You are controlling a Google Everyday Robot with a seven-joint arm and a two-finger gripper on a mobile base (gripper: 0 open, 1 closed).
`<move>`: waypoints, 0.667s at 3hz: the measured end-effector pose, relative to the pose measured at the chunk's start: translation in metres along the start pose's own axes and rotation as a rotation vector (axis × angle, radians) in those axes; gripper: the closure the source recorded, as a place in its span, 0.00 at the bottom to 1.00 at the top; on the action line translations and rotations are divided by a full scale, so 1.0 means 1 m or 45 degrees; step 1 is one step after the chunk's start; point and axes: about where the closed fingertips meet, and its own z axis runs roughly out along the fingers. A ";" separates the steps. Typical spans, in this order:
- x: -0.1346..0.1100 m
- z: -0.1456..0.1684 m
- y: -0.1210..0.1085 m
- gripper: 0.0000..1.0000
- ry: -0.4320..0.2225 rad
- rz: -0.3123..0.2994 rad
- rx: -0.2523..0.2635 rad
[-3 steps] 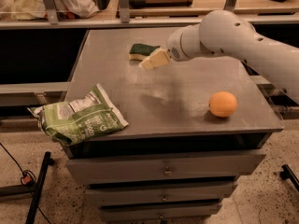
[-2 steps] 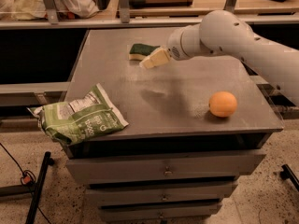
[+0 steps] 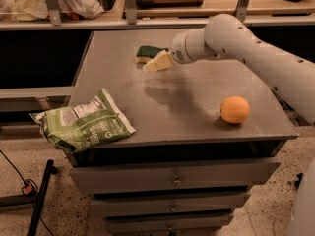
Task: Pick sponge
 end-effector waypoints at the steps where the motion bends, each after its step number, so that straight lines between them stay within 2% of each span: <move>1: 0.011 0.017 -0.001 0.00 -0.002 0.020 -0.010; 2: 0.019 0.028 -0.003 0.17 -0.024 0.054 0.009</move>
Offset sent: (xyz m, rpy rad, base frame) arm 0.0263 0.0004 -0.0384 0.0762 -0.0031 -0.0644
